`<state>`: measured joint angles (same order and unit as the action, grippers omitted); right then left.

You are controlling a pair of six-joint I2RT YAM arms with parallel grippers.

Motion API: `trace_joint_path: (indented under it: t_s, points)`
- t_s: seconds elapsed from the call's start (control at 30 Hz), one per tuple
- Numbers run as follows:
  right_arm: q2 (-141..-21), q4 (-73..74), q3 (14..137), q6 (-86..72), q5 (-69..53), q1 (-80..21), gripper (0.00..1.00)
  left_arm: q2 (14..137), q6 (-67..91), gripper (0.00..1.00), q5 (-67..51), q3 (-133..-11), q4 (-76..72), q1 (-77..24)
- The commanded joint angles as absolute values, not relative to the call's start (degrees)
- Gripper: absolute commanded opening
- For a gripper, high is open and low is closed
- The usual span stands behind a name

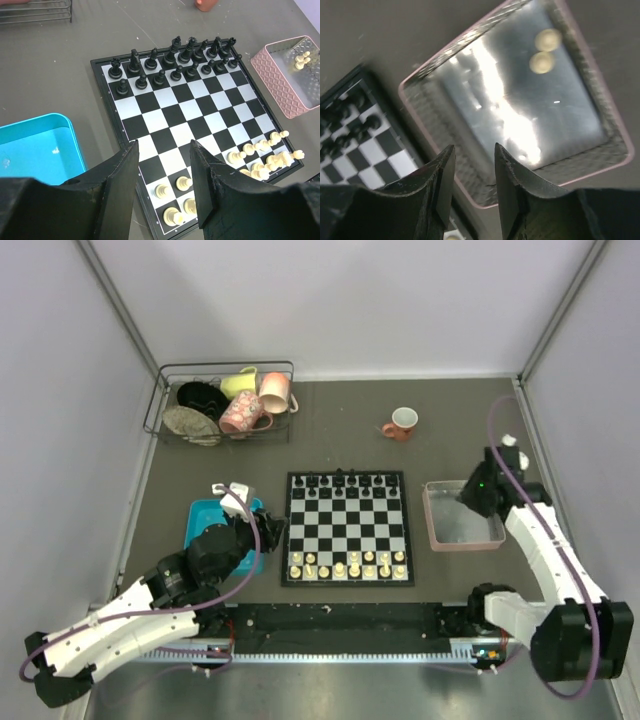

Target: Set up the chess pieces on the board

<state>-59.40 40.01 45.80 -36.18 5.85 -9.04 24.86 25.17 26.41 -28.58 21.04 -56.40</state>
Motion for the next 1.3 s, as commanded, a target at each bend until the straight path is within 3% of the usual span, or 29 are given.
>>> trace_joint_path:
  t_s: [0.0,0.17,0.77,1.27]
  points:
    - [-59.93,39.29,45.18,-32.26,3.34,2.0,0.37,24.52,24.7,0.5,25.75,-28.48,18.72,-56.16]
    - [-64.07,35.78,45.35,-32.08,3.95,7.81,0.38,24.43,24.96,0.5,24.79,-28.39,18.72,-56.16]
    - [-75.49,30.94,48.25,-28.74,6.5,11.43,0.38,23.82,24.52,0.52,22.5,-28.3,17.93,-56.16]
    - [-79.19,28.74,49.31,-28.13,6.77,11.6,0.31,23.73,24.35,0.52,22.59,-27.69,17.23,-56.16]
